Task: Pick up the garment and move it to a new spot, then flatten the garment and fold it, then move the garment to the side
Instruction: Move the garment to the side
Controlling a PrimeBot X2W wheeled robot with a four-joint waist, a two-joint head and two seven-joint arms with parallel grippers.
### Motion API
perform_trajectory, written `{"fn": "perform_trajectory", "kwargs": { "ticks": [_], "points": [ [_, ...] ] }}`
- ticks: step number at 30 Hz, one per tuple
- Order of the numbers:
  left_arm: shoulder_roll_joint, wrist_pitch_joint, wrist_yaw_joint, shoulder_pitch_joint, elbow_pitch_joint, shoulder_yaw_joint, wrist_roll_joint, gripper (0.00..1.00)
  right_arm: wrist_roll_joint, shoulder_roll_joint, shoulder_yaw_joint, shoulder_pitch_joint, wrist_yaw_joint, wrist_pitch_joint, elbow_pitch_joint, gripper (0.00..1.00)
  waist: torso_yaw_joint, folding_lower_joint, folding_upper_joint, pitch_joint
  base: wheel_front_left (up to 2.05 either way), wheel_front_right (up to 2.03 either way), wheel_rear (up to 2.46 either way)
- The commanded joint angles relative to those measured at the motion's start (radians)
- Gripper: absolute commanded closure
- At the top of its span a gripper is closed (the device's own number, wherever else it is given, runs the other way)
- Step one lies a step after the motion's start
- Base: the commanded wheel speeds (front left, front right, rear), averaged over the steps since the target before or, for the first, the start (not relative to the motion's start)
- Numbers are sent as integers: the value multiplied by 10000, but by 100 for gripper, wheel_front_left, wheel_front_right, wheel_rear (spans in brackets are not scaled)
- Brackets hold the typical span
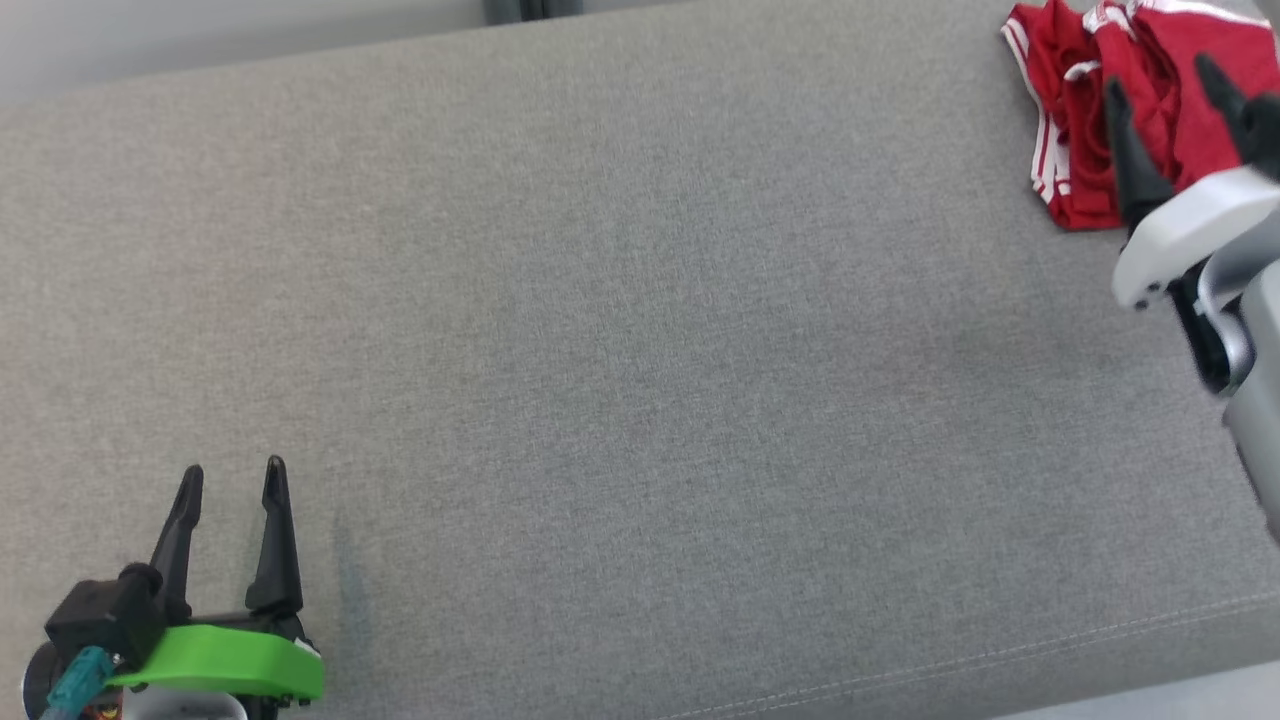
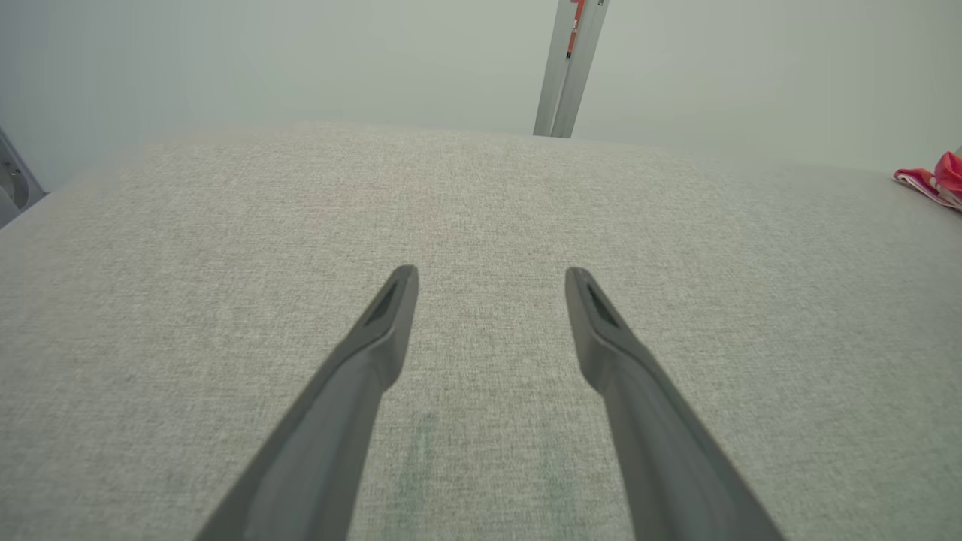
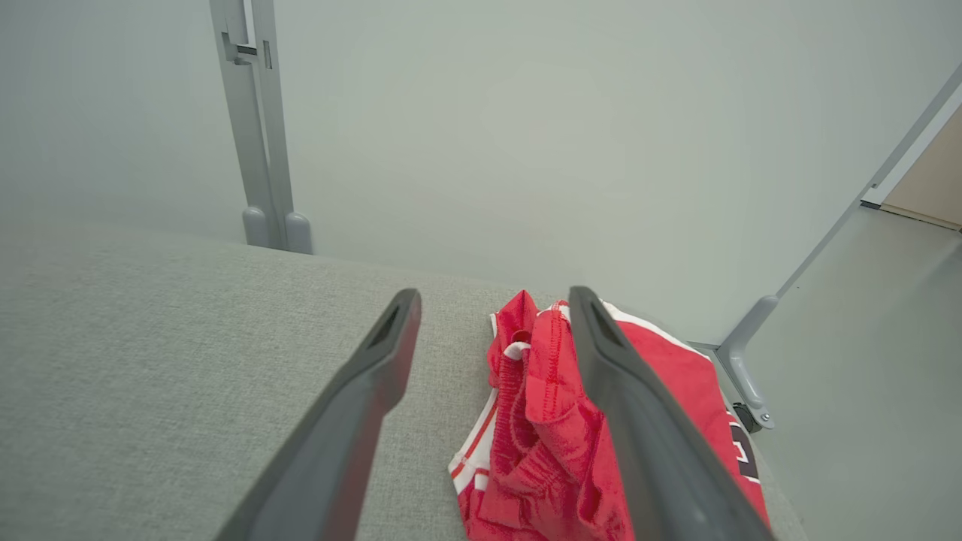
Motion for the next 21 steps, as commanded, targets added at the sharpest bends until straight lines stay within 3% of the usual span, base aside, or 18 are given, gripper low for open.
{"fn": "perform_trajectory", "kwargs": {
  "ticks": [1, 9, 21],
  "points": [
    [-87, -26, -37, 305, 117, 89, 154, 0, 23, 137, -196, 704, -21, -22, -445, 0, 387, 1, -1, -1410, 0, 0, 0],
    [-398, -26, -38, 987, 434, 379, 352, 0, -164, 1050, -696, 3285, -21, -25, -2198, 0, 375, 1, -1, -2556, 0, 0, 0],
    [-559, -26, -38, 976, 690, 277, 547, 0, -203, 1993, -1776, 5895, -20, -26, -3971, 0, 702, 1, -1, -3139, 0, 0, 0]
  ]
}}
